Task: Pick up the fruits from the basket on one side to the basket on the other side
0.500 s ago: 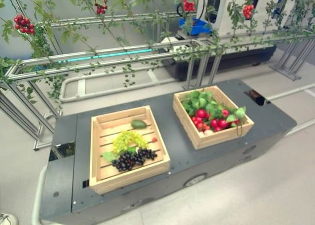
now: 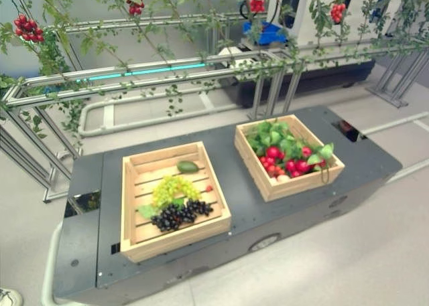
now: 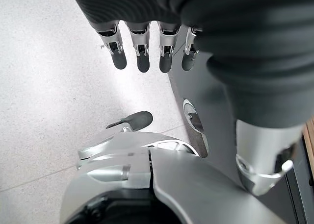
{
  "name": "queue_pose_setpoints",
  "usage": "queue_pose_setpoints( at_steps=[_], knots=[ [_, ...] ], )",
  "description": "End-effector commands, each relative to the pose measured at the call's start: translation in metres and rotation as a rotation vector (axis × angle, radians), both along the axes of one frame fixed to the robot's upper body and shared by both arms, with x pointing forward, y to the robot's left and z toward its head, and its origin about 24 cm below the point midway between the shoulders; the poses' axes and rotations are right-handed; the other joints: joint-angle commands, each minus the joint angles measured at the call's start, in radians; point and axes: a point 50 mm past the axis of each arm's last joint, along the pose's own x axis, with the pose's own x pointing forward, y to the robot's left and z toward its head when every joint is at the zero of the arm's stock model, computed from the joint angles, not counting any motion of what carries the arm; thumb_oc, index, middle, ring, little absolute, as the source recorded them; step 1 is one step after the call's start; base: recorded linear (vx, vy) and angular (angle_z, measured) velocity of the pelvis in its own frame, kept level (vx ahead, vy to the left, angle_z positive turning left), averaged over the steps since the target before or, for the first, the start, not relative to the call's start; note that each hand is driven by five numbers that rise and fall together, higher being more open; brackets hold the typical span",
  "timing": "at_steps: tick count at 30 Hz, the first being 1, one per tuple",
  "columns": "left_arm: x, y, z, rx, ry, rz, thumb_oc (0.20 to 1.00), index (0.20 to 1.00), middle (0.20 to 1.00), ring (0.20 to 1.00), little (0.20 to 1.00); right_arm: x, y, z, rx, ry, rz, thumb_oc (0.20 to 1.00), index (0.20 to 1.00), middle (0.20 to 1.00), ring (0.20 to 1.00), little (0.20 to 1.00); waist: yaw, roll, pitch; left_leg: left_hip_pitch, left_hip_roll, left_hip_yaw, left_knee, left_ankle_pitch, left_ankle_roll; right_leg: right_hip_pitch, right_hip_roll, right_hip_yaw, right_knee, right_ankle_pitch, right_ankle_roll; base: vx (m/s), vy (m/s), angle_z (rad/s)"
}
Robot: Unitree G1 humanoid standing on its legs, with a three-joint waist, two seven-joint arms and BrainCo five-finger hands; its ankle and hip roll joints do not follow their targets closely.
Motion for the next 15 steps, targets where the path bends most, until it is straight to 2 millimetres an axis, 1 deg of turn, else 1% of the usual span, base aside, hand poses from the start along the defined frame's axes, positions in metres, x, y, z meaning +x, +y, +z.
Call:
queue_pose_setpoints(
  at_steps=[1,2,5,6,8,9,10,11,12,14,15],
  knots=[
    [0.016,-0.010,-0.001,-0.007,-0.037,-0.011,1.000,1.000,1.000,1.000,1.000,0.017,-0.001,0.002,-0.021,-0.009,0.037,1.000,1.000,1.000,1.000,1.000,-0.006,0.022,-0.004,0.032,-0.004,-0.028,0.005,-0.062,-0.025,-0.104,-0.022,0.005,-0.028,0.134,0.006,0.00,0.000,0.00],
    [0.022,-0.009,0.000,-0.004,-0.065,-0.010,1.000,1.000,1.000,1.000,1.000,0.018,-0.002,0.003,-0.026,-0.012,0.035,1.000,1.000,1.000,1.000,1.000,-0.006,0.026,-0.003,0.030,-0.005,-0.029,0.005,-0.061,-0.026,-0.106,-0.022,0.005,-0.029,0.135,0.007,0.00,0.000,0.00],
    [0.025,-0.008,0.001,0.001,-0.082,-0.012,1.000,1.000,1.000,1.000,1.000,0.018,-0.003,0.003,-0.031,-0.013,0.036,1.000,1.000,1.000,1.000,1.000,-0.005,0.029,-0.002,0.029,-0.006,-0.030,0.005,-0.061,-0.026,-0.107,-0.022,0.004,-0.029,0.137,0.008,0.00,0.011,0.00],
    [0.040,-0.008,0.005,0.002,-0.153,-0.020,1.000,1.000,1.000,1.000,1.000,0.019,-0.007,0.005,-0.047,-0.015,0.029,1.000,1.000,1.000,1.000,1.000,-0.003,0.037,0.002,0.024,-0.008,-0.032,0.005,-0.060,-0.026,-0.110,-0.024,0.003,-0.031,0.139,0.009,0.00,0.038,0.00],
    [0.050,-0.011,0.008,-0.004,-0.203,-0.037,1.000,1.000,1.000,1.000,1.000,0.019,-0.009,0.005,-0.054,-0.017,0.028,1.000,1.000,1.000,1.000,1.000,-0.001,0.043,0.003,0.023,-0.009,-0.033,0.004,-0.060,-0.025,-0.111,-0.026,0.001,-0.031,0.141,0.010,0.00,0.045,0.02],
    [0.060,-0.013,0.011,-0.020,-0.254,-0.040,1.000,1.000,1.000,1.000,1.000,0.019,-0.010,0.006,-0.059,-0.018,0.026,1.000,1.000,1.000,1.000,1.000,0.000,0.047,0.006,0.021,-0.010,-0.035,0.005,-0.059,-0.024,-0.111,-0.027,-0.001,-0.031,0.142,0.010,0.00,0.028,0.03],
    [0.059,-0.013,0.011,-0.020,-0.253,-0.040,1.000,1.000,1.000,1.000,1.000,0.019,-0.011,0.006,-0.059,-0.018,0.025,1.000,1.000,1.000,1.000,1.000,0.001,0.047,0.006,0.022,-0.010,-0.035,0.005,-0.059,-0.024,-0.111,-0.027,-0.001,-0.031,0.142,0.010,0.00,0.037,0.02],
    [0.078,-0.016,0.021,-0.041,-0.360,-0.072,1.000,1.000,1.000,1.000,1.000,0.018,-0.013,0.006,-0.067,-0.019,0.019,1.000,1.000,1.000,1.000,1.000,0.003,0.054,0.010,0.021,-0.011,-0.036,0.005,-0.058,-0.024,-0.111,-0.029,-0.003,-0.031,0.142,0.011,0.01,0.034,0.03],
    [0.090,-0.017,0.030,-0.059,-0.438,-0.092,1.000,1.000,1.000,1.000,1.000,0.017,-0.015,0.007,-0.072,-0.018,0.018,1.000,1.000,1.000,1.000,1.000,0.006,0.058,0.011,0.021,-0.012,-0.037,0.005,-0.057,-0.024,-0.112,-0.030,-0.005,-0.031,0.143,0.011,0.01,0.037,0.04],
    [0.108,-0.015,0.051,-0.082,-0.571,-0.131,1.000,1.000,1.000,1.000,1.000,0.018,-0.017,0.007,-0.077,-0.023,0.015,1.000,1.000,1.000,1.000,1.000,0.015,0.062,0.012,0.021,-0.012,-0.039,0.005,-0.056,-0.024,-0.110,-0.032,-0.010,-0.030,0.143,0.013,0.01,0.013,0.07],
    [0.107,-0.014,0.051,-0.082,-0.568,-0.131,1.000,1.000,1.000,1.000,1.000,0.017,-0.016,0.007,-0.076,-0.020,0.015,1.000,1.000,1.000,1.000,1.000,0.015,0.061,0.010,0.022,-0.012,-0.040,0.006,-0.056,-0.024,-0.110,-0.032,-0.010,-0.030,0.143,0.013,0.02,0.013,0.07]
  ],
)
